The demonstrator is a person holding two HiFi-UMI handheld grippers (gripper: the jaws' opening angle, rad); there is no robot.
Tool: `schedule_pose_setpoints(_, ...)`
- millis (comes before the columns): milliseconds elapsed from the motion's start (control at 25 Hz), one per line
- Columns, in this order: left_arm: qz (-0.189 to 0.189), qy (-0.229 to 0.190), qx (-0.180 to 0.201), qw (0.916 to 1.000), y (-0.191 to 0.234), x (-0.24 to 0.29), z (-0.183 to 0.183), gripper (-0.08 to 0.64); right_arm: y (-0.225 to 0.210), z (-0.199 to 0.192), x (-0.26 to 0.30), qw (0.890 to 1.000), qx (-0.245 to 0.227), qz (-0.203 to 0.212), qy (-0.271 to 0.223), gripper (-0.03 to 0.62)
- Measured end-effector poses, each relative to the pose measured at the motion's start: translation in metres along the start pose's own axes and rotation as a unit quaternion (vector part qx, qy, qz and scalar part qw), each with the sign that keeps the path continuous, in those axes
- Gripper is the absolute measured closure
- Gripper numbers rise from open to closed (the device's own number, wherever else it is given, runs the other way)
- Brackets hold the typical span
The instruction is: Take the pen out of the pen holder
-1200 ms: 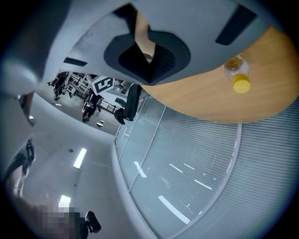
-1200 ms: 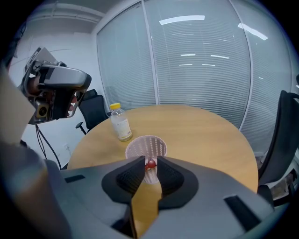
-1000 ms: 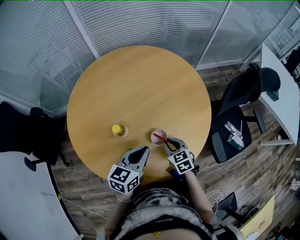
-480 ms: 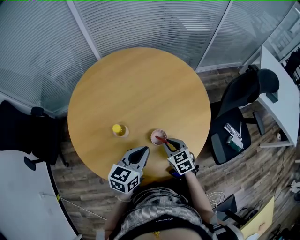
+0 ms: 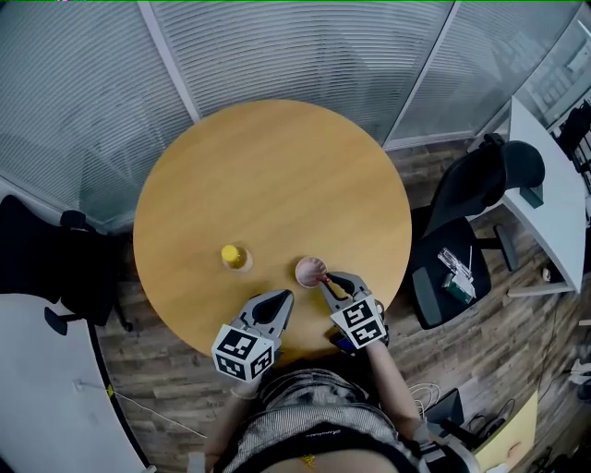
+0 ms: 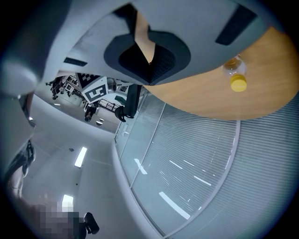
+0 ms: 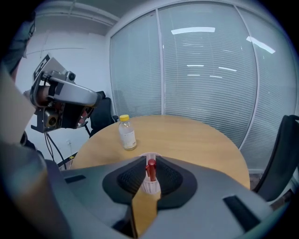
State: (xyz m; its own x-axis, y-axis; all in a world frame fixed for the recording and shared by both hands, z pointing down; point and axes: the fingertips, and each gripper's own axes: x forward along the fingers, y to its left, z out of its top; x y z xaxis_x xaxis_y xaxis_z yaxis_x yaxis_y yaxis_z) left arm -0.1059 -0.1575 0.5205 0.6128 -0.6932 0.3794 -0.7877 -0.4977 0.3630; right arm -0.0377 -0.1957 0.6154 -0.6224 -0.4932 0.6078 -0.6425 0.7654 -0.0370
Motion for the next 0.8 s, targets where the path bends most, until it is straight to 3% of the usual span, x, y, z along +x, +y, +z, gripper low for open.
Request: schedule_pose_setpoints(800,0.011,-0.042,0.001,0.9991,-0.012,-0.009,0.015,0.555,0.015,0.095,-0.074,0.994,-0.049,-0.014,-0.092,0.518)
